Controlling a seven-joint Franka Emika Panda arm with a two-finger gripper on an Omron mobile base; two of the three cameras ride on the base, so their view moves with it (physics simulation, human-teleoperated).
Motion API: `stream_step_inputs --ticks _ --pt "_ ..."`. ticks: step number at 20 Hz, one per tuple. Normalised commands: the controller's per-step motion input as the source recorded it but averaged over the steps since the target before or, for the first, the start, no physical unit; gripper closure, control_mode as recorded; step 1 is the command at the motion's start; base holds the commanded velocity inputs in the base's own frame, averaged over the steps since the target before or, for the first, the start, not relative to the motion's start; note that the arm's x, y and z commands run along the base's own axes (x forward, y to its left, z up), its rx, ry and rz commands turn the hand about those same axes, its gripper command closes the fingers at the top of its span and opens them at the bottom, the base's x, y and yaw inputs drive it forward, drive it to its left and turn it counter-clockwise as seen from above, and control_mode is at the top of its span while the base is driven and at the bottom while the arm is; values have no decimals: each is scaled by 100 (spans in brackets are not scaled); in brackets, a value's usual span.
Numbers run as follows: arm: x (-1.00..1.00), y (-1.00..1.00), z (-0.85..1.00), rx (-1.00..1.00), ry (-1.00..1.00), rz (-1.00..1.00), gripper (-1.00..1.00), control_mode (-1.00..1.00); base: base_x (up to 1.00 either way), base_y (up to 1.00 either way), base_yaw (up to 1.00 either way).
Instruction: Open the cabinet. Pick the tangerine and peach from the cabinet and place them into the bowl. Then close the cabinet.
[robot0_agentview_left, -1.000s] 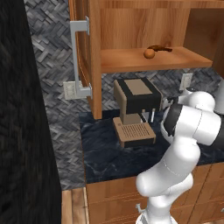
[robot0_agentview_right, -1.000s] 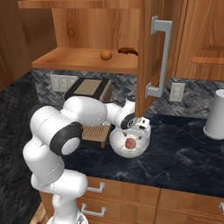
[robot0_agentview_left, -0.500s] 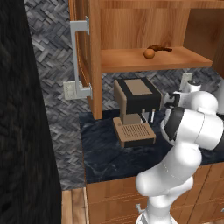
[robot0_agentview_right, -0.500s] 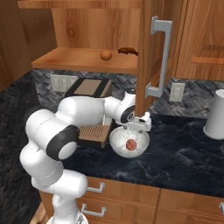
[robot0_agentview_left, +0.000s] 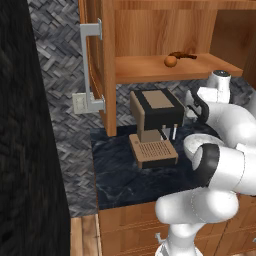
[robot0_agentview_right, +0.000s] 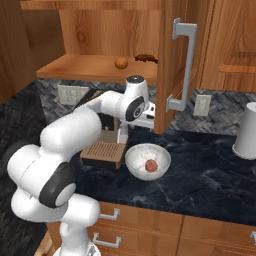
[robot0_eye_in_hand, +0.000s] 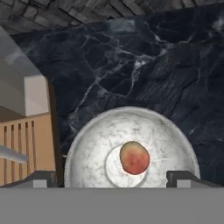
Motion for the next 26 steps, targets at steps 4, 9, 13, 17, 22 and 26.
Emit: stream_step_inputs --ticks 4,9,13,17,22,26 --pt "-27 51 100 -6 -12 0 -100 -100 0 0 0" --pt "-18 45 100 -5 -12 0 -100 -100 0 0 0" --pt "-13 43 100 -1 -13 0 -100 -100 0 0 0" --pt "-2 33 95 0 -19 0 -100 -100 0 0 0" --pt "0 18 70 0 -22 0 -100 -100 0 0 0" --pt "16 14 47 0 -19 8 -100 -100 0 0 0"
